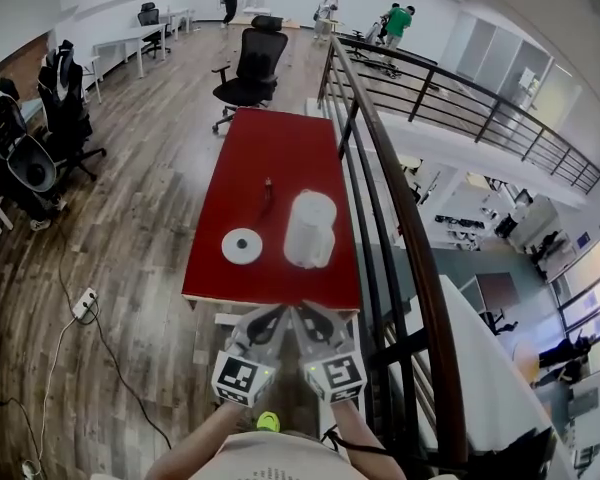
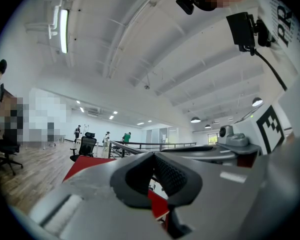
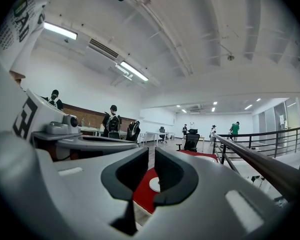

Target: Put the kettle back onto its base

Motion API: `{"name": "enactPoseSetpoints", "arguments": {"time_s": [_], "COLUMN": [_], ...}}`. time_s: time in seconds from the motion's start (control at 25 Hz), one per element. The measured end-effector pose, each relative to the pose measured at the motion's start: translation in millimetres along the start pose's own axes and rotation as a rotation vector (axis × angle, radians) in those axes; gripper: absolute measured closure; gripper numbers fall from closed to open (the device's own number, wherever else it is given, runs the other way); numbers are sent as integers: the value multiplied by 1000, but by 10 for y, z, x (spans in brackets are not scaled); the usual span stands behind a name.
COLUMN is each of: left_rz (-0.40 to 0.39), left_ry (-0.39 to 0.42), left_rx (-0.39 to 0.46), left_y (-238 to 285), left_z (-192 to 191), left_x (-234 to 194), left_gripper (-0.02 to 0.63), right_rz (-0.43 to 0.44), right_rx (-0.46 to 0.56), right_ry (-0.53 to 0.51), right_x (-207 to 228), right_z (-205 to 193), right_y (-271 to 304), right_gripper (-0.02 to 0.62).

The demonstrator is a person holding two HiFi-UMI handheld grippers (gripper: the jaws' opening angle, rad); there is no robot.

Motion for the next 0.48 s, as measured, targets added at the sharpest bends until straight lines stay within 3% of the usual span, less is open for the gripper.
{"name": "enactPoseSetpoints", "arguments": {"time_s": [0.48], "left_rz": [-20], "left_ry": [-13], "left_rx": [-27], "left_y": [172], "left_z": [-184], "left_x": [-263], "left_gripper": [614], "right_rz": [-36], "right_rx": [-12], "right_ry": [42], "right_x": [106], "right_z": [-63], "right_y": [299], "right_gripper": [545]}}
Point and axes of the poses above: the fingertips, and each gripper's own axes: y forward along the fingers, x to its right, z out of its top, the point moved 1 cm from there along -y, backward along the fingers, and after that the axes turned 5 degrees about y, right-handed, at the moved point
